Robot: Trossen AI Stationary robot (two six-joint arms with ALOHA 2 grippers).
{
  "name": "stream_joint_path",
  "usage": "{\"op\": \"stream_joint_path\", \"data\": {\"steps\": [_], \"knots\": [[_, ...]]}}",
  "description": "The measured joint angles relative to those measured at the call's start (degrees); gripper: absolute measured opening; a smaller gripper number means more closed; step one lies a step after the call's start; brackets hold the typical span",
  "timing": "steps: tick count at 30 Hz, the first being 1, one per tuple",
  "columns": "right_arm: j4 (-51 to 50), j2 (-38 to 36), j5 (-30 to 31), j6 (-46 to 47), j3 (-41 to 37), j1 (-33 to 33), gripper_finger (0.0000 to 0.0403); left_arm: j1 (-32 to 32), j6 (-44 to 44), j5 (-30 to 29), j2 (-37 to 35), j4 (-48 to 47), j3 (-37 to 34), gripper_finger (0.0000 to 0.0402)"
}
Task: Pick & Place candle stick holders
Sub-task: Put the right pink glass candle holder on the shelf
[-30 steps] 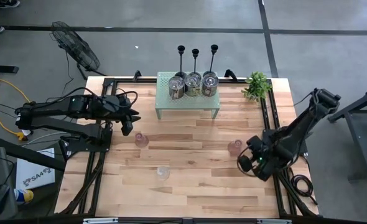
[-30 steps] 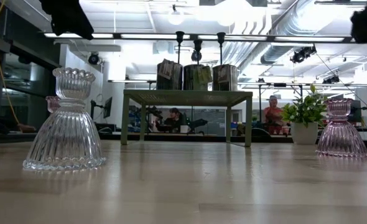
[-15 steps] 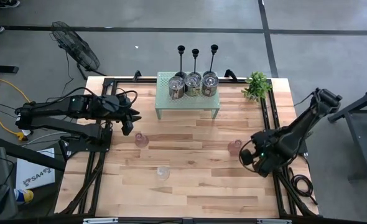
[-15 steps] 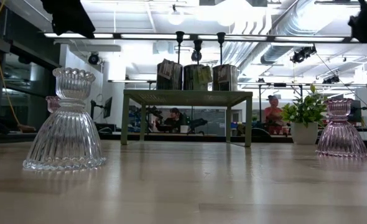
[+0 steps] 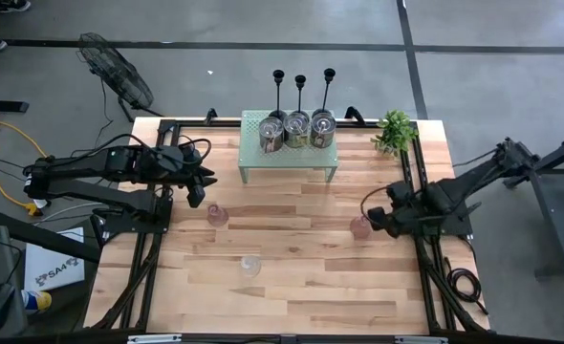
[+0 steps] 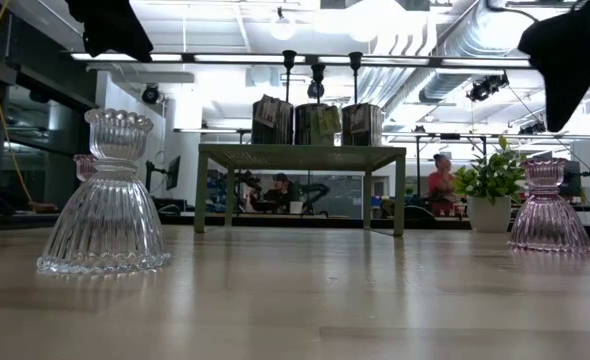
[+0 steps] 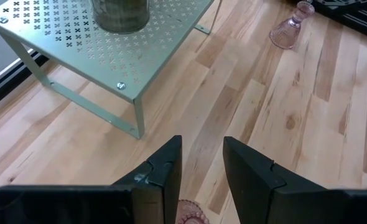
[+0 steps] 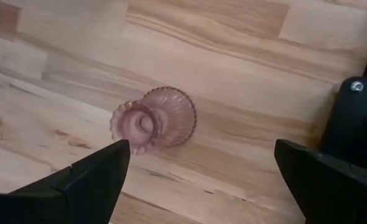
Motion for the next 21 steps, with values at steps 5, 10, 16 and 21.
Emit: {"op": "stream_joint_path", "data": {"steps": [5, 10, 16, 21], "knots": [[4.3, 0.8, -2.1, -9.0, 0.0, -4.7, 0.0392, 0.0, 0.0, 0.0, 0.0, 0.0, 0.0, 0.0113], [9.0, 2.5, 4.1, -13.2, 0.0, -2.2, 0.0392, 0.0, 0.0, 0.0, 0.0, 0.0, 0.0, 0.0113], [8.8, 7.7, 9.1, -5.2, 0.0, 7.5, 0.0392, 0.0, 0.0, 0.7, 0.0, 0.0, 0.0, 0.0113], [8.8, 15.4, 13.5, 3.3, 0.0, 16.4, 0.0392, 0.0, 0.1, 0.7, 0.0, 0.0, 0.0, 0.0113]]}}
